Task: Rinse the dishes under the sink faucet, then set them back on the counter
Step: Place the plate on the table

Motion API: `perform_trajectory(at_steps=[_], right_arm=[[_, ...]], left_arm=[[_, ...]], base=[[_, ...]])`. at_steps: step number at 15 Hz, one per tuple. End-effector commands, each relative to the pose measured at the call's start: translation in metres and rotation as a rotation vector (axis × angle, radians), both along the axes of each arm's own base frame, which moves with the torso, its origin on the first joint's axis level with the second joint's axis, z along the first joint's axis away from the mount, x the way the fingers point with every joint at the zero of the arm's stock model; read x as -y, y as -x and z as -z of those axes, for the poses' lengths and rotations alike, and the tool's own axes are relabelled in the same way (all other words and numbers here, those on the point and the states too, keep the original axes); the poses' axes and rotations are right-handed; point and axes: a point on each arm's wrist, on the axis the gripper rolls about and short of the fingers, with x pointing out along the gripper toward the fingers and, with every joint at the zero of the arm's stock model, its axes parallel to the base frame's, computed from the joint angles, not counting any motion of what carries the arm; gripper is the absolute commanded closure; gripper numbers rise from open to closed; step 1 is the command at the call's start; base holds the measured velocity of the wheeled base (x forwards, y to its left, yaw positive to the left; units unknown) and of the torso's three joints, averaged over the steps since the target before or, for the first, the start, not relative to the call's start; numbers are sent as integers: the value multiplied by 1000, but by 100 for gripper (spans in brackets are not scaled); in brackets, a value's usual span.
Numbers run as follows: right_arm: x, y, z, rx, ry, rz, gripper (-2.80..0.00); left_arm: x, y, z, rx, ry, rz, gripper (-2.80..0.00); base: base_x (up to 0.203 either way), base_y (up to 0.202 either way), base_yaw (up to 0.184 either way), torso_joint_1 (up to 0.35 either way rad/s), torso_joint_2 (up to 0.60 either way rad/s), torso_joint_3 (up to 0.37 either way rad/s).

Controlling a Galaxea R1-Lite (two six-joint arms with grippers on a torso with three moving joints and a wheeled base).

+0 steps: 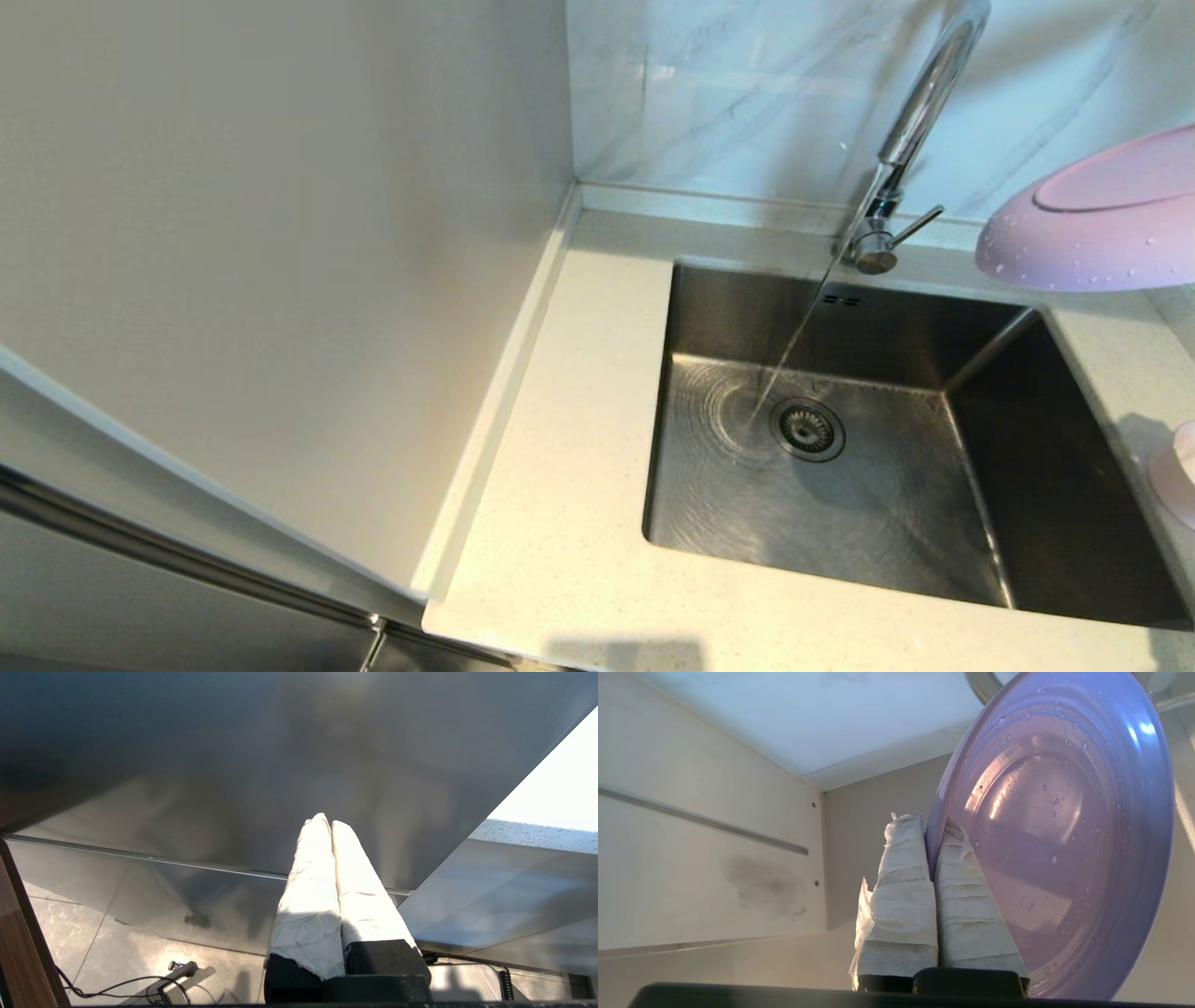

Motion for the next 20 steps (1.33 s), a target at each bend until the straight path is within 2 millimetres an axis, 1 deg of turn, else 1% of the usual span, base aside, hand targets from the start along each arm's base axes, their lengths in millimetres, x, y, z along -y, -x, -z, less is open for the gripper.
perform_trajectory(at_steps=[1,3,4,6,8,10,11,13,15,17,20], right_arm=[[0,-1,4,-23,-1,-27,0],[-2,0,0,-28,47,-68,0],[-3,2,-7,-3,93,-72,0],[-6,4,-30,79,246,-71,0],[-8,6,-59,135,355,-62,0],[-3,1,-84,97,376,-33,0],[2,-3,-90,39,353,-18,0],[9,-10,-96,-56,340,31,0],[14,-19,-98,-84,416,73,0],[16,-27,-98,-44,542,106,0],[16,-36,-100,92,799,146,0]], left_arm=[[0,0,0,0,0,0,0],[0,0,0,0,0,-1,0],[0,0,0,0,0,-1,0],[0,0,0,0,0,-1,0],[0,0,0,0,0,-1,0],[0,0,0,0,0,-1,0],[0,0,0,0,0,-1,0],[0,0,0,0,0,-1,0],[0,0,0,0,0,-1,0],[0,0,0,0,0,-1,0],[0,0,0,0,0,-1,0]], base=[[0,0,0,0,0,0],[0,0,0,0,0,0],[0,0,0,0,0,0],[0,0,0,0,0,0],[0,0,0,0,0,0],[0,0,0,0,0,0],[0,0,0,0,0,0],[0,0,0,0,0,0],[0,0,0,0,0,0],[0,0,0,0,0,0],[0,0,0,0,0,0]])
